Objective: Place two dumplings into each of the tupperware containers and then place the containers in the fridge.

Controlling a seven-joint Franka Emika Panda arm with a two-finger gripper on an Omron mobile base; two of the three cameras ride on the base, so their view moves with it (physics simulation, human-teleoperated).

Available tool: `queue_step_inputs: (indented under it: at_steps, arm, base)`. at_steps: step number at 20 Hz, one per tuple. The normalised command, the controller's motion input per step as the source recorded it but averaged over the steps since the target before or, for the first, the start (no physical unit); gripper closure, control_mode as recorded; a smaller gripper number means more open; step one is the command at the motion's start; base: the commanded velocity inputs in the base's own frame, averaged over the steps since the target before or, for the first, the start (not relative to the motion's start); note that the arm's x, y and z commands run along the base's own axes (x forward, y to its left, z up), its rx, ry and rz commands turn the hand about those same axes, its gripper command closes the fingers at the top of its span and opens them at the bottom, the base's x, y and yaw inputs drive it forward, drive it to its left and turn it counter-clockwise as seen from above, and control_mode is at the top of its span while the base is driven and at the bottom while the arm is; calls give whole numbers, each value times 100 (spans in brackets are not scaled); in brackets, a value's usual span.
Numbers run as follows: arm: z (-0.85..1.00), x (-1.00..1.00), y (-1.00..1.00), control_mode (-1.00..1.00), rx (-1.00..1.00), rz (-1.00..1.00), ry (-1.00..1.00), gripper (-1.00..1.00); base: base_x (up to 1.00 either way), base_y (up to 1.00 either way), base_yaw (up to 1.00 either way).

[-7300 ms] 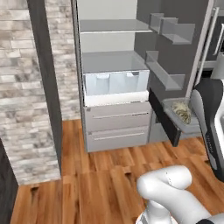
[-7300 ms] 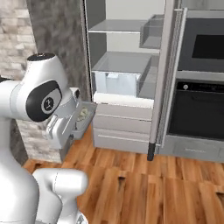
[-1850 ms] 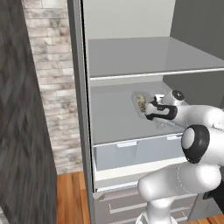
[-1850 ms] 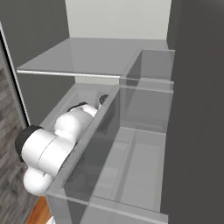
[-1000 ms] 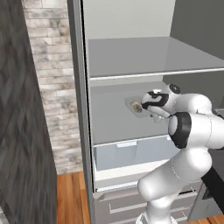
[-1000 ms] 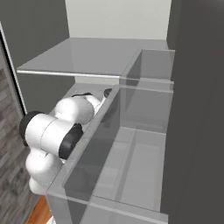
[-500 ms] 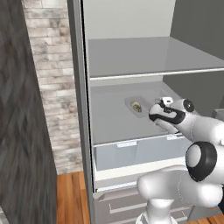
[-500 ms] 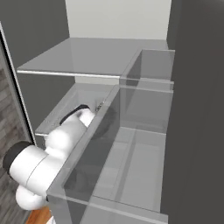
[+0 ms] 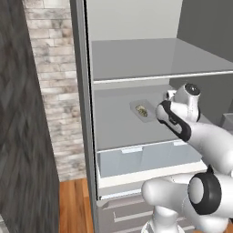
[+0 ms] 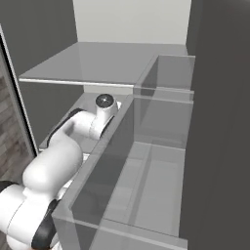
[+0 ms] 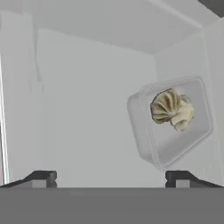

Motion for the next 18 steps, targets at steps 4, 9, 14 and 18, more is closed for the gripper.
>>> queue_step_inputs:
  at_steps: [4,9,14,18]
  arm:
    - [6,-95,1,-100,8,-28,23,-100]
    - [5,-71,2,-100,8,-44,10,-100]
    - [12,-72,12,-100,17,-54,9,-100]
    - [31,-68,0,-100,28,-59,6,-100]
  base:
    - [0,0,0]
    - [0,0,0]
    - [0,0,0]
    - [0,0,0]
